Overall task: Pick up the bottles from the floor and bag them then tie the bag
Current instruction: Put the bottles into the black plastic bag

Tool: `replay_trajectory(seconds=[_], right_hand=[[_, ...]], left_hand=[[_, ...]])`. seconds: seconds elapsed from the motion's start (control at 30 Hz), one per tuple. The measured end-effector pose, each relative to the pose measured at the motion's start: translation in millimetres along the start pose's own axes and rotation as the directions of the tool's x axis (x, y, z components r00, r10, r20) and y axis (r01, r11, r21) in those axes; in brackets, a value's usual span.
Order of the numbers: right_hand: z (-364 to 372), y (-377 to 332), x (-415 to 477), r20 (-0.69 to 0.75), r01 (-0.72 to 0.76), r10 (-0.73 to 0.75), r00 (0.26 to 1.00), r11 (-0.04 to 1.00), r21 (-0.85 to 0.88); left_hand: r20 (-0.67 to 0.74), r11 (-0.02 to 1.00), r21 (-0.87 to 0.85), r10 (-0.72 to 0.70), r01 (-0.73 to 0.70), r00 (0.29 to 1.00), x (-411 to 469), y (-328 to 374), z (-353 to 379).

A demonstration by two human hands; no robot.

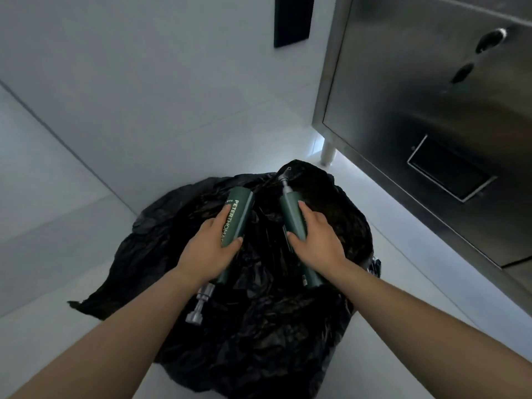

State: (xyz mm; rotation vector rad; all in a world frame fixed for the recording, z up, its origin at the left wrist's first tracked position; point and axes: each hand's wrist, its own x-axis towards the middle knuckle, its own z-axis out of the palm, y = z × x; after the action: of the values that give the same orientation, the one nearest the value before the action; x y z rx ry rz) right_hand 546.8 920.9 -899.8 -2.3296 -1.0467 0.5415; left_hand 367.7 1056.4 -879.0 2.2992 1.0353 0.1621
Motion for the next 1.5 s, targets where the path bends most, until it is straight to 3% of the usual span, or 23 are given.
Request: replay_trajectory(seconds=[0.33, 0.53, 1.13, 1.3, 1.5], right_hand=[[24.6, 44.3, 18.2, -0.144, -0.060, 0.067, 0.987, 0.997, 0.053], [17.9, 59.9, 17.0, -0.125, 0.021, -0.027, 0.992, 0.999, -0.047], [-11.1, 95.9, -6.4, -0.137, 0.025, -0.034, 0.990, 0.998, -0.066], [-20.1, 98.4, -8.4, -0.179, 0.030, -0.039, 0.983, 0.998, -0.052], [-23.3, 95.0, -8.9, -0.161, 0.064, -0.070, 0.984, 0.997, -0.037]], left_hand=[[-0.006, 0.999, -0.002, 0.049, -0.049, 0.999, -1.0, -16.1, 52.8], [0.004, 0.996, 0.038, 0.084, -0.084, 0.996, -2.9, -17.4, 57.5], [0.106, 0.985, 0.074, 0.149, -0.157, 0.983, 48.3, 49.3, 104.5], [0.119, 0.994, 0.061, 0.081, -0.088, 0.990, 73.3, 77.4, 120.2], [0.176, 0.976, 0.188, 0.074, -0.107, 0.982, 63.3, 63.6, 117.0]])
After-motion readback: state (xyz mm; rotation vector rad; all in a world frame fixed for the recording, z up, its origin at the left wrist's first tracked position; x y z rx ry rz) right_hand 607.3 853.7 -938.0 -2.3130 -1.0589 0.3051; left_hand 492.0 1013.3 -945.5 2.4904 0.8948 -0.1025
